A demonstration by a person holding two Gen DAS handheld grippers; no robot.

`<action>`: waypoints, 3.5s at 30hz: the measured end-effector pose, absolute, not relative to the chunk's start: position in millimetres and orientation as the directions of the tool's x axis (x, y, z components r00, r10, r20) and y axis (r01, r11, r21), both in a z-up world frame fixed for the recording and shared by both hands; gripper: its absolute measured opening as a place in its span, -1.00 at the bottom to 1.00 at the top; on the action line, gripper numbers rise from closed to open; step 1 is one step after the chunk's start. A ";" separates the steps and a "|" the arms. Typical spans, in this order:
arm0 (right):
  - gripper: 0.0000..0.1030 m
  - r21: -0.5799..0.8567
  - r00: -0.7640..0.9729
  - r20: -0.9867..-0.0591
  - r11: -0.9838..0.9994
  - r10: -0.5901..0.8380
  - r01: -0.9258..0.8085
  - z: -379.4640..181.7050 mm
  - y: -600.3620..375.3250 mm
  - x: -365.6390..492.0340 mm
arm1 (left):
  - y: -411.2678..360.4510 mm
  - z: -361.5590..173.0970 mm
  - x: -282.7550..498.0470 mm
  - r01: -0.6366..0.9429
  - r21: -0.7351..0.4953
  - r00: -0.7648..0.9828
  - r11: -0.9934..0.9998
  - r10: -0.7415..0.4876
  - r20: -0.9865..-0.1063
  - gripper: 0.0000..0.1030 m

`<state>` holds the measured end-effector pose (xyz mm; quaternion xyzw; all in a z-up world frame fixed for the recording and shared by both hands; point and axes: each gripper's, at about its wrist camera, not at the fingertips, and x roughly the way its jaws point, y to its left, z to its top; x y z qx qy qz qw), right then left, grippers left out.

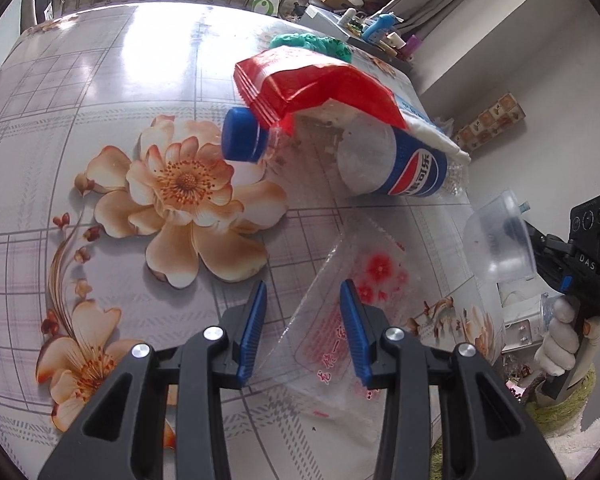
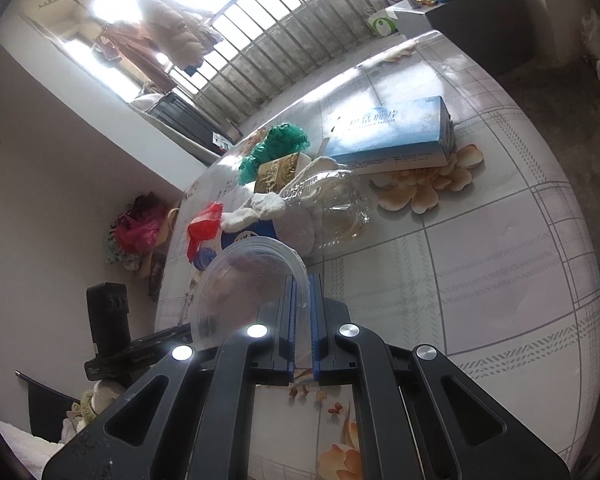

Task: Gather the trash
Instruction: 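Lift the clear bag with the left gripper while the right gripper lifts the clear cup, then carry the clear bag and cup with both grippers over the blue wastebasket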

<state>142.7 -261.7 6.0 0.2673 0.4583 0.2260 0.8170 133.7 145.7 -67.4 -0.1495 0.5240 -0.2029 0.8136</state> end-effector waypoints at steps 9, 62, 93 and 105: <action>-0.91 0.606 0.383 -0.683 0.776 0.621 -0.176 -20.4 -207.4 151.1 | 174.7 -54.6 117.0 0.142 -0.479 0.398 0.866 -0.493 -0.774 -0.29; -0.85 0.549 0.342 -0.744 0.817 0.574 -0.176 -45.8 -187.1 157.8 | 175.0 -84.0 92.0 0.063 -0.922 0.253 0.383 -0.899 -0.356 -0.06; -0.93 0.674 0.473 -0.606 0.729 0.640 -0.123 -23.1 -265.6 130.8 | 84.8 -13.5 98.3 0.327 -0.724 0.241 0.607 -0.795 -0.557 -0.90; -0.93 0.748 0.714 -0.479 0.664 0.511 0.027 2.0 -406.5 69.5 | -25.7 32.3 121.3 0.545 -0.647 0.121 0.533 -0.814 -0.569 -0.91</action>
